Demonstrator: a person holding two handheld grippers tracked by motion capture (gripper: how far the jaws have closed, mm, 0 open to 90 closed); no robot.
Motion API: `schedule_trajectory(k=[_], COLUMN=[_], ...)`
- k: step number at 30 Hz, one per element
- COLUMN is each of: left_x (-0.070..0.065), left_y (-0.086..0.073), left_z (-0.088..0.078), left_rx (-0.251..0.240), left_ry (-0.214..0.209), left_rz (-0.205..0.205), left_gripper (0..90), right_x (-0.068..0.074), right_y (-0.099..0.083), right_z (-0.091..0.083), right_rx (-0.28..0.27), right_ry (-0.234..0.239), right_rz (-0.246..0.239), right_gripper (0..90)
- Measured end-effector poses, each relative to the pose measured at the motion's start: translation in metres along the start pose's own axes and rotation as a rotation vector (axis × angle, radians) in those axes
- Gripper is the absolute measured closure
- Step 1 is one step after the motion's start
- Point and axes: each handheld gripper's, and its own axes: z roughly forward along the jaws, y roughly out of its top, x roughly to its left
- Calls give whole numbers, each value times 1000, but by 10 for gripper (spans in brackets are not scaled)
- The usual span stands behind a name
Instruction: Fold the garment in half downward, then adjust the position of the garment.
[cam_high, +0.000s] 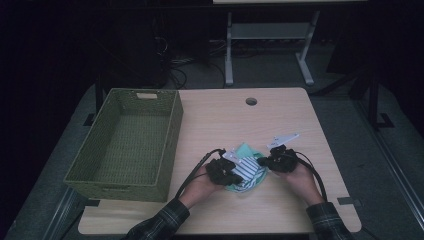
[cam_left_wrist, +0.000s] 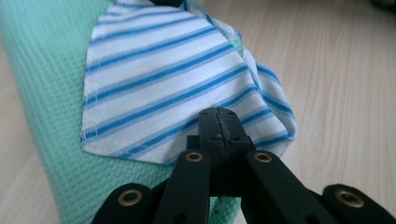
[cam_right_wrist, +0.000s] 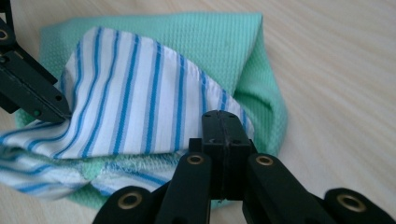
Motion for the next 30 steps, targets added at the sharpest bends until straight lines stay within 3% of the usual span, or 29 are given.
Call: schedule_trajectory(k=[4, 10, 17, 28, 30], left_x=[-1, 2, 3, 1, -1], left_y=[0, 1, -6, -37, -43], left_z=[1, -11, -26, -44, -45], left_rx=[4, -18, -37, -14, 12], left_ry=[2, 8, 23, 81, 98], left_rz=[4, 0, -31, -69, -63], left_gripper=[892, 891, 883, 847, 833], right_x=[0, -2, -11, -15, -15], right_y=[-5, 0, 14, 39, 46], right_z=[0, -5, -7, 12, 15], right_rx=[4, -37, -79, -95, -102], right_ry=[1, 4, -6, -7, 6], right_rz=[7, 9, 26, 15, 23], right_gripper=[899, 899, 900, 900, 899])
